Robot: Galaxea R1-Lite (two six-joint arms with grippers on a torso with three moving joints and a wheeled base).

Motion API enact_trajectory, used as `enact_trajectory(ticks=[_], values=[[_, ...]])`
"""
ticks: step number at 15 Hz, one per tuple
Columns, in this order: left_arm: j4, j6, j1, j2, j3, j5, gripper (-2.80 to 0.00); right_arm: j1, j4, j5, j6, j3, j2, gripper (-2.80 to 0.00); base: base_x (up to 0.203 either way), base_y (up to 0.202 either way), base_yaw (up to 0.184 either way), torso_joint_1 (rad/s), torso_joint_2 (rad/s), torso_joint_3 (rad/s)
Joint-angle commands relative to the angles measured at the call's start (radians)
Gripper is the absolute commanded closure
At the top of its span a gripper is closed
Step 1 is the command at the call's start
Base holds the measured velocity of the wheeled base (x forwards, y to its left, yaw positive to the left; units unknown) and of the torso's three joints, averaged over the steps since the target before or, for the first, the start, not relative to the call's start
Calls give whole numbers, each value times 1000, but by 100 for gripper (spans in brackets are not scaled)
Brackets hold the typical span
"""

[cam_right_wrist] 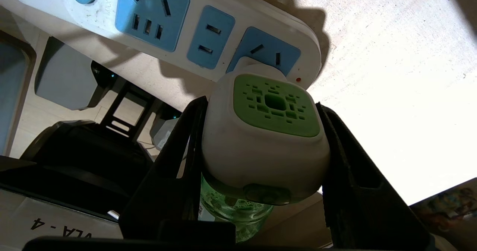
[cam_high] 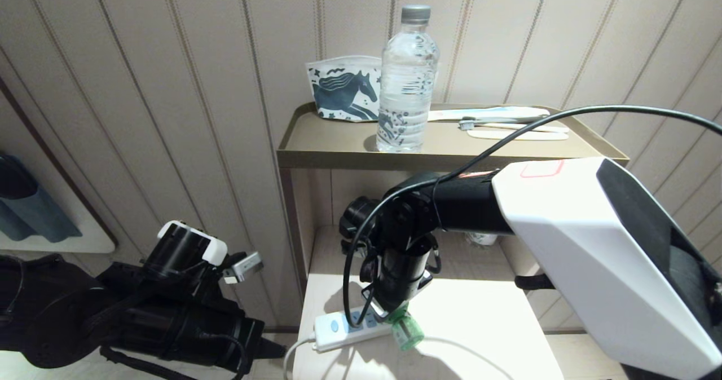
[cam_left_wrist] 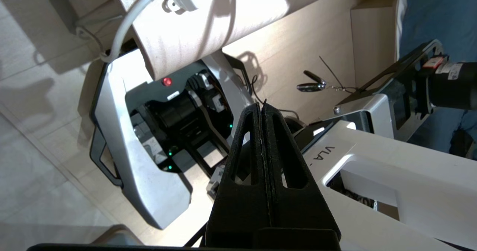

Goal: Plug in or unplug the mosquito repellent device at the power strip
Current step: Hold the socket with your left hand and unplug it with your right hand

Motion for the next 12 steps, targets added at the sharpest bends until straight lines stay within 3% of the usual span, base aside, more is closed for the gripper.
enact_trajectory(ticks=[1, 6, 12], values=[[0, -4, -11, 26, -6, -3, 0, 5, 5, 0, 1, 0, -6, 0, 0, 0, 0, 0, 0, 0], [-92, -57, -54, 114, -28, 2, 0, 16, 2, 0, 1, -6, 4, 0, 0, 0, 0, 0, 0, 0], [-115, -57, -115, 204, -43, 8, 0, 18, 1, 1, 2, -6, 7, 0, 0, 0, 0, 0, 0, 0]])
